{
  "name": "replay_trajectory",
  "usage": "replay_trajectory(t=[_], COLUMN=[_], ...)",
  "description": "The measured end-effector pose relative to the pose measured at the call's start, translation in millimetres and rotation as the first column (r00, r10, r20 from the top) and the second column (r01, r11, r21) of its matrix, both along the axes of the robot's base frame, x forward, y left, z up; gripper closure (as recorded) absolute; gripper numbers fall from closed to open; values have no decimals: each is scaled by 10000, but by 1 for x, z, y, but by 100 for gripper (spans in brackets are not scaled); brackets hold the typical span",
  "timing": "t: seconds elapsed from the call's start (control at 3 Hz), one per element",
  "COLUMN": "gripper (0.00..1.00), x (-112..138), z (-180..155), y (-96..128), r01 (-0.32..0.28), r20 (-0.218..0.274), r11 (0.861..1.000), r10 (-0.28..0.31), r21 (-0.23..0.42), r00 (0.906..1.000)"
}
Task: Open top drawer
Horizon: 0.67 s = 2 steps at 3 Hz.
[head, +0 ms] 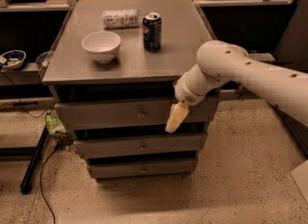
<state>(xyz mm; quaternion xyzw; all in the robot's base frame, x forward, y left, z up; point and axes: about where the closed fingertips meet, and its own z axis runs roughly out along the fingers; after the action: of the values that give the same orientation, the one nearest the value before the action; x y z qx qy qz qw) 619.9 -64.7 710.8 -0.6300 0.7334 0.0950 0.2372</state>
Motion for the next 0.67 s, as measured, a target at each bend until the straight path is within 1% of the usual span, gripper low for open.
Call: replay_trajectory(t=[0.33,0.67], gripper=[0,0], x=[0,-2], z=[0,-7], y=[0,1], r01=[0,48], r20=[0,-186], r11=[10000,9999], r10=[0,-45], r21=[0,126], r00=[10000,9998])
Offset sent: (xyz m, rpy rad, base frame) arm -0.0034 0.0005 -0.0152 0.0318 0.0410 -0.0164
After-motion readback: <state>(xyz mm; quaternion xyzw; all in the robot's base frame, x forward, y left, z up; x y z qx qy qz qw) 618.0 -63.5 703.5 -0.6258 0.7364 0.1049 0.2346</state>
